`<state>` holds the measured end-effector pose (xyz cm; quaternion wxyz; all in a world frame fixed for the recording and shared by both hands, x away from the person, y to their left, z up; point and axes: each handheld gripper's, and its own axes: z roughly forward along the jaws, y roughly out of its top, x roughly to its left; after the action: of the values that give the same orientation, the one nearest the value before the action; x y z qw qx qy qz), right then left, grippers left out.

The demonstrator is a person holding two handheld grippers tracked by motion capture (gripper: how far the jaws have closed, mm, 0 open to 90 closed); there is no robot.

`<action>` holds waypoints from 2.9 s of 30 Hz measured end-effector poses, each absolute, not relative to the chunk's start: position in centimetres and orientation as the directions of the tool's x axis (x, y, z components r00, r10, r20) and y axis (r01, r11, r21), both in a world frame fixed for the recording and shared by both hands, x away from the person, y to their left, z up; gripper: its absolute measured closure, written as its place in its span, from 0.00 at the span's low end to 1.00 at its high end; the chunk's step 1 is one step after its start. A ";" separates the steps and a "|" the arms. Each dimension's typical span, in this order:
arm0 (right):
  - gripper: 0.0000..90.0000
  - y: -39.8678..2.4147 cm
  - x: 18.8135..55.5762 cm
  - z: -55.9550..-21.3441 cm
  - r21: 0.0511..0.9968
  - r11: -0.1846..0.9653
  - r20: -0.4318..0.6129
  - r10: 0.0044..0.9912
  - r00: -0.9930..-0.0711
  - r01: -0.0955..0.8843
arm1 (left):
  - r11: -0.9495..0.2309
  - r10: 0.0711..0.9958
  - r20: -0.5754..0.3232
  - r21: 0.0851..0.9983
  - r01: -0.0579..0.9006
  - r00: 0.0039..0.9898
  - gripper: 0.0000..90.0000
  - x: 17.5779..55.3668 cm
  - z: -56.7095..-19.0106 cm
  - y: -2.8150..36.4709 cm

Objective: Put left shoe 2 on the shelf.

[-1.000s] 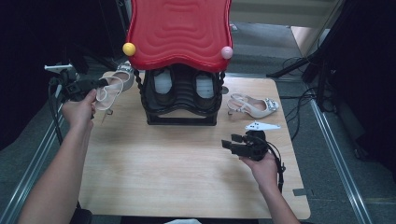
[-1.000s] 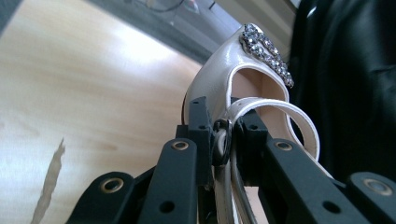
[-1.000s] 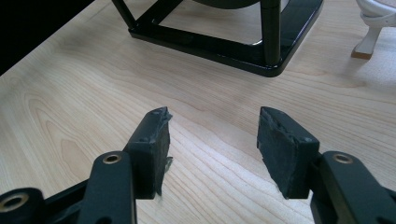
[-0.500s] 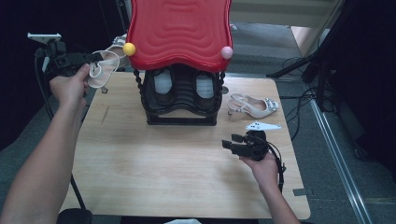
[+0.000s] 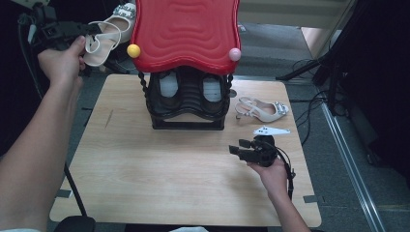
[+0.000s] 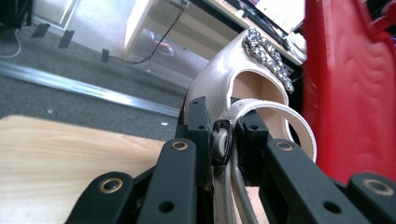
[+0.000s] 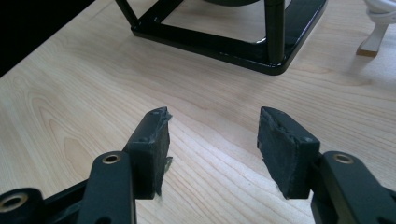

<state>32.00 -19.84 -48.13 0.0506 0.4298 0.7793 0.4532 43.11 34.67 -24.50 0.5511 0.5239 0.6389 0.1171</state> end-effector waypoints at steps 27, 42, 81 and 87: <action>0.50 -19.7 31.9 -48.1 0.754 0.224 0.303 0.715 -0.630 0.617 | 0.402 0.800 -0.552 0.785 0.471 0.236 0.89 42.6 -16.1 30.9; 0.50 -20.2 31.8 -47.7 0.767 0.207 0.308 0.712 -0.631 0.608 | 0.359 0.766 -0.557 0.785 0.505 0.320 0.89 45.0 -16.8 22.8; 0.51 -20.5 31.9 -47.6 0.788 0.207 0.284 0.712 -0.642 0.579 | 0.170 0.779 -0.457 0.813 0.556 0.430 0.58 42.6 -17.8 22.6; 0.51 -20.6 32.1 -47.4 0.785 0.218 0.282 0.706 -0.649 0.579 | 0.156 0.787 -0.438 0.822 0.548 0.433 0.56 42.0 -17.5 23.6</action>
<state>32.08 -20.63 -47.42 0.0678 0.4134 0.7775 0.4690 42.02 23.64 -17.50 0.5533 0.6407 0.5212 0.1080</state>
